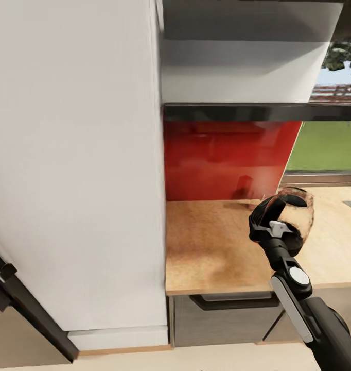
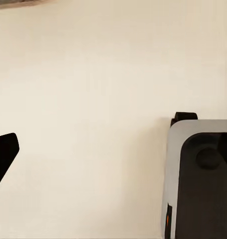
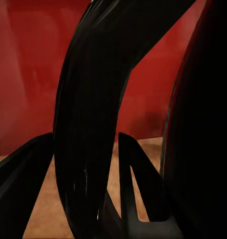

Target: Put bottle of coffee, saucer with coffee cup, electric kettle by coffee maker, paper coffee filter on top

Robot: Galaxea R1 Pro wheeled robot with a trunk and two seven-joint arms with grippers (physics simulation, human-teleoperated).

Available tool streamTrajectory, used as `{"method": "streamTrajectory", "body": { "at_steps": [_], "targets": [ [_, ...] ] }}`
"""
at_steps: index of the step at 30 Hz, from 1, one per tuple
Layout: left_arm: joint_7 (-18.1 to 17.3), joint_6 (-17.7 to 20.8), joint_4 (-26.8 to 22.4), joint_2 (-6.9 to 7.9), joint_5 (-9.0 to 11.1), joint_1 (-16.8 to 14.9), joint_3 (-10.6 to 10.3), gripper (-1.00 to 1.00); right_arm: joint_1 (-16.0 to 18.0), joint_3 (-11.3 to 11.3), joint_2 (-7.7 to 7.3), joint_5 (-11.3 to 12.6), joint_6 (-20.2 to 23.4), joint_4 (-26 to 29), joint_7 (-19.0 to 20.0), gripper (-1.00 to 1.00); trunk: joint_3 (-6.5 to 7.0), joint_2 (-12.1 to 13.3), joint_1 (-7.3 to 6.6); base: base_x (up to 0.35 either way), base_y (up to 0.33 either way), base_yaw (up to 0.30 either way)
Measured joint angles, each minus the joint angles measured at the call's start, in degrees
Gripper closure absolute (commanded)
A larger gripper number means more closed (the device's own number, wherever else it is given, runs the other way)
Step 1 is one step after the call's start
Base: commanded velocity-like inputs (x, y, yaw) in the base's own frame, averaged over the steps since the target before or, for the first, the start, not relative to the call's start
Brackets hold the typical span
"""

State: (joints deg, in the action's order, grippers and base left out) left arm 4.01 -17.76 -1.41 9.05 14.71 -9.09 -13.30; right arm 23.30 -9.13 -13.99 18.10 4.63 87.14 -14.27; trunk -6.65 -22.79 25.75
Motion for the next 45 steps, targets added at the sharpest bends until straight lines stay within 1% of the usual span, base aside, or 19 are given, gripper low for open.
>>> {"method": "streamTrajectory", "body": {
  "at_steps": [23,31,39,45],
  "targets": [
    [0.00,0.02,-0.09,0.00,0.02,-0.03,0.07,-1.00,0.00,0.00,0.00,-0.09,-0.08,-0.04,0.00,1.00,0.00,0.00,0.00,0.001,-0.269,-0.262],
    [0.00,0.09,-0.09,0.00,0.02,-0.03,0.09,-1.00,0.00,0.00,0.00,-0.09,-0.08,-0.05,-0.03,1.00,0.01,0.00,-0.01,0.098,-0.263,-0.263],
    [0.01,0.23,-0.17,0.00,-0.04,-0.03,0.11,-1.00,0.00,0.03,0.00,-0.08,-0.10,-0.09,-0.03,1.00,0.01,-0.01,-0.02,0.227,-0.188,-0.263],
    [0.02,0.08,-0.14,0.00,0.02,-0.03,0.13,-1.00,0.00,0.09,0.00,-0.08,-0.11,-0.08,0.00,1.00,0.01,0.00,0.00,0.038,-0.027,-0.263]
  ]
}}
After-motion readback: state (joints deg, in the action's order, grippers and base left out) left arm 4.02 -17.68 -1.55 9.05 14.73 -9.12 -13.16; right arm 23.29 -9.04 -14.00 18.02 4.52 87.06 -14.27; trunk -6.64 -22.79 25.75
